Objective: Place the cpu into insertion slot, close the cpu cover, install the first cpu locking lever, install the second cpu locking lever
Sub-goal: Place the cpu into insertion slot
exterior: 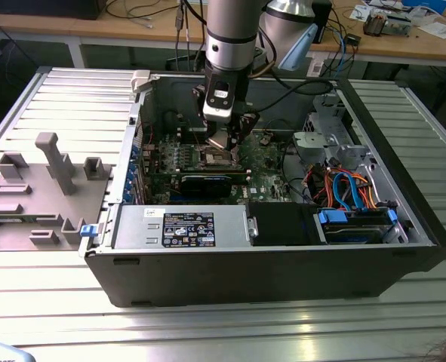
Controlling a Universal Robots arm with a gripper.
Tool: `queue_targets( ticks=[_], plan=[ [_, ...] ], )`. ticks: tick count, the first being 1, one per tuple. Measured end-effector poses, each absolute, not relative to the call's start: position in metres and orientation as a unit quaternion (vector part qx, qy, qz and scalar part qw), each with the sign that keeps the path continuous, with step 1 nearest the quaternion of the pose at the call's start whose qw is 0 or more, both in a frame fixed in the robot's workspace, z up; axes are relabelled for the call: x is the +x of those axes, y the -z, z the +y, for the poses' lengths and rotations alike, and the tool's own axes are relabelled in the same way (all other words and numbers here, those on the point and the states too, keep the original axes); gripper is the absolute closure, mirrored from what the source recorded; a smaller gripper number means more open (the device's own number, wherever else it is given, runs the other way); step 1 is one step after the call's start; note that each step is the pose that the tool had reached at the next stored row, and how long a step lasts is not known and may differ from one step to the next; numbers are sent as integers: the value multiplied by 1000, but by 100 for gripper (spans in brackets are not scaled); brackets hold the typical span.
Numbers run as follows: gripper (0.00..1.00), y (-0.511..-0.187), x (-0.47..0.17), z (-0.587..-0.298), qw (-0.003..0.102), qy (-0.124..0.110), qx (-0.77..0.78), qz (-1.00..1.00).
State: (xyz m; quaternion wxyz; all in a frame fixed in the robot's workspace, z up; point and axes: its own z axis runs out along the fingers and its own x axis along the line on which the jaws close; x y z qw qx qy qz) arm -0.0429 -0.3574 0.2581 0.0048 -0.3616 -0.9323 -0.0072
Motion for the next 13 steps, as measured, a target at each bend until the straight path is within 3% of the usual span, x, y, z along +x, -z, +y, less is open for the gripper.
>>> queue_targets(
  ticks=[13],
  plan=[
    [45, -256, -43, -357, 5, 7, -380, -925]
  ],
)
